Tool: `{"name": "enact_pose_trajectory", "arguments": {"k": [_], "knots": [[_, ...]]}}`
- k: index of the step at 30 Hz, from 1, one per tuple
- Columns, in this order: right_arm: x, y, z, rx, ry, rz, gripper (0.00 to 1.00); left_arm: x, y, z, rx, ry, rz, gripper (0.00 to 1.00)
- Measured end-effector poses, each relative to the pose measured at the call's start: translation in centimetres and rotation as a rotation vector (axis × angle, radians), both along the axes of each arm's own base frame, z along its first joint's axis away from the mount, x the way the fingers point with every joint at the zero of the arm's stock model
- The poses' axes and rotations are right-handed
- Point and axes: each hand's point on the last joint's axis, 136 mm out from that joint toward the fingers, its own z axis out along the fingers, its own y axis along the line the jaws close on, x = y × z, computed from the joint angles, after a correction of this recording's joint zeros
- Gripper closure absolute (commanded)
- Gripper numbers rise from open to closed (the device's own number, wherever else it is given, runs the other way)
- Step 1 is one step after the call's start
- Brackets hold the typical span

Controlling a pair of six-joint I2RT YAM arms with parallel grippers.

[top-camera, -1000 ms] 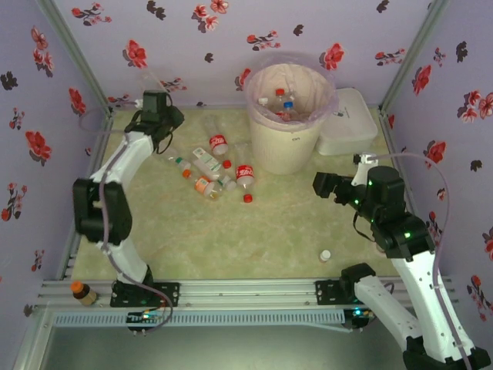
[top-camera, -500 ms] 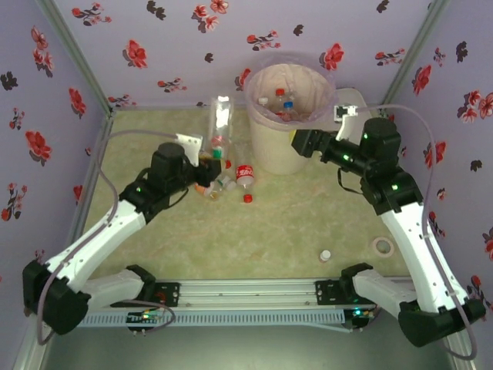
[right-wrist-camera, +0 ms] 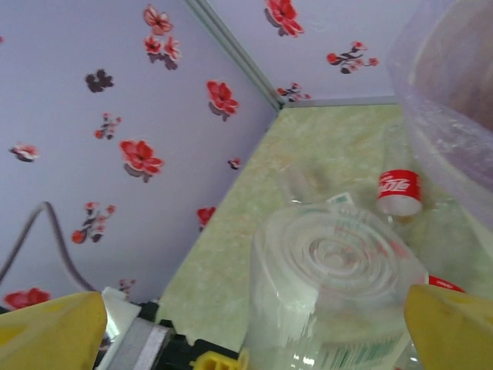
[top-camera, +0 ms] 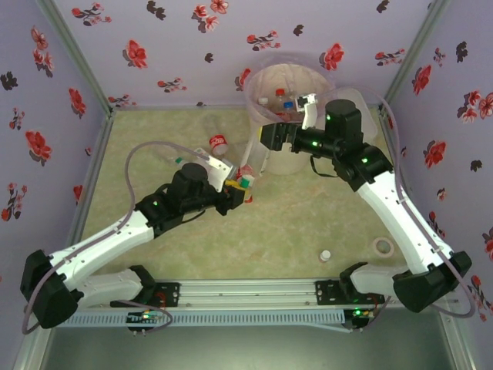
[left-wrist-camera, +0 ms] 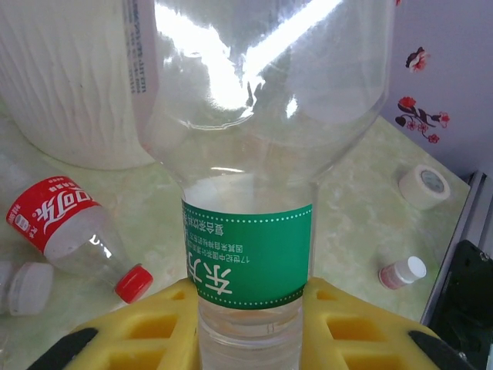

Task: Put the plastic bottles in the bin

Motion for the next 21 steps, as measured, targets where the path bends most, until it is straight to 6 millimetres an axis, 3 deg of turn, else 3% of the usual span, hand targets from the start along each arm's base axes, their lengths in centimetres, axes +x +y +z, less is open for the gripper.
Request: {"name": "enact_pose_trajectory", "arguments": {"k": [7, 14, 21], "knots": [[0.4, -1.3, -1.7, -0.079, 0.012, -0.032, 0.01, -0.2, -0.2, 0.2, -0.005, -0.007, -0.017, 1.0], [0.7, -2.1, -3.3, -0.047, 0.073, -0.011, 0.17, -0.2, -0.5, 0.8, -0.028, -0.024, -0.028, 1.0], [0.3, -1.5, -2.4, 0.045, 0.074, 0.065, 0.24, -0.4, -0.9, 1.4, -0.054, -0.033, -0.05, 1.0]]}}
